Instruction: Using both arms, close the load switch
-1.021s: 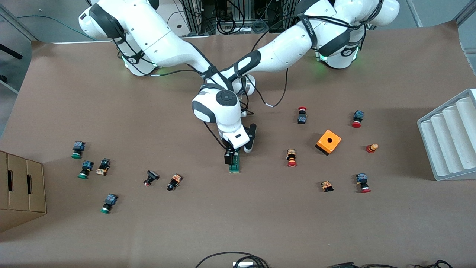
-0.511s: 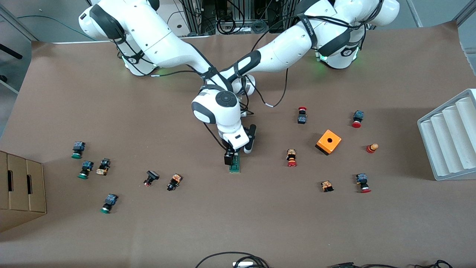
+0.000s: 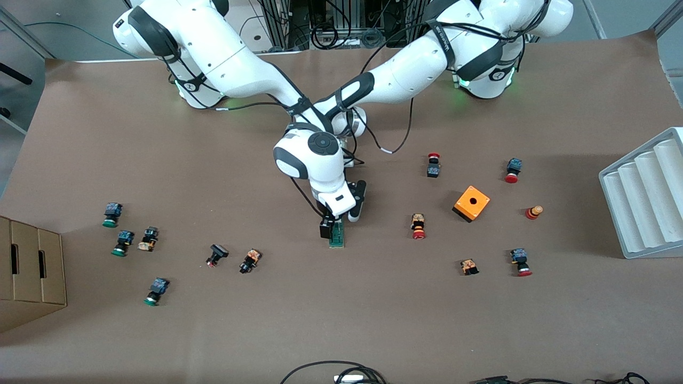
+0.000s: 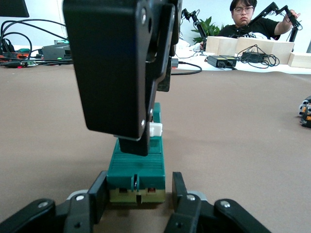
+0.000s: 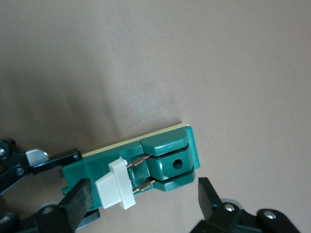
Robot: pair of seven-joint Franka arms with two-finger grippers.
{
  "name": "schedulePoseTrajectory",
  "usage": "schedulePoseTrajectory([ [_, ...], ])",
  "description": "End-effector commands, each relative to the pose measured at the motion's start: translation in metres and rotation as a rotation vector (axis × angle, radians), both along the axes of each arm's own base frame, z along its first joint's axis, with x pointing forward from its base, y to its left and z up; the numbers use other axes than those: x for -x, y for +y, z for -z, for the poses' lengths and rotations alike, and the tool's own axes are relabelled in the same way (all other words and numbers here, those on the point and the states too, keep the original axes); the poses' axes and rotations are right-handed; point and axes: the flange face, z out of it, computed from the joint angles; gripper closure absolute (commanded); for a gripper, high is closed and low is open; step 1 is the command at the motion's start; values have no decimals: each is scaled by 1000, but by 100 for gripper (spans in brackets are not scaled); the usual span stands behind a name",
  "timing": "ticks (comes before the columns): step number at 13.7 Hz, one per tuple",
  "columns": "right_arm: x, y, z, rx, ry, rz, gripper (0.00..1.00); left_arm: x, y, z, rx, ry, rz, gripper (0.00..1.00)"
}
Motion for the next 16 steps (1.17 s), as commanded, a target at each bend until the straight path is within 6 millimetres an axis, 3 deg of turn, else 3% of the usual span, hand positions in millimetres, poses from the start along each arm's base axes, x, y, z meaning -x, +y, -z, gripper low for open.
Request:
schedulePoseTrajectory([
  [1,-4,3,1,-7,-27,-9,7,1,-3,7,14,-15,-3,42],
  [2,-4,3,2,-8,-27,-12,13,1,-3,7,15,-15,-3,42],
  [8,-5,3,2,-17,-34,-17,22,1,-3,7,14,-15,-3,42],
  [16,-4,6,-3,-25,-39,-10,26,1,-3,7,14,-15,-3,42],
])
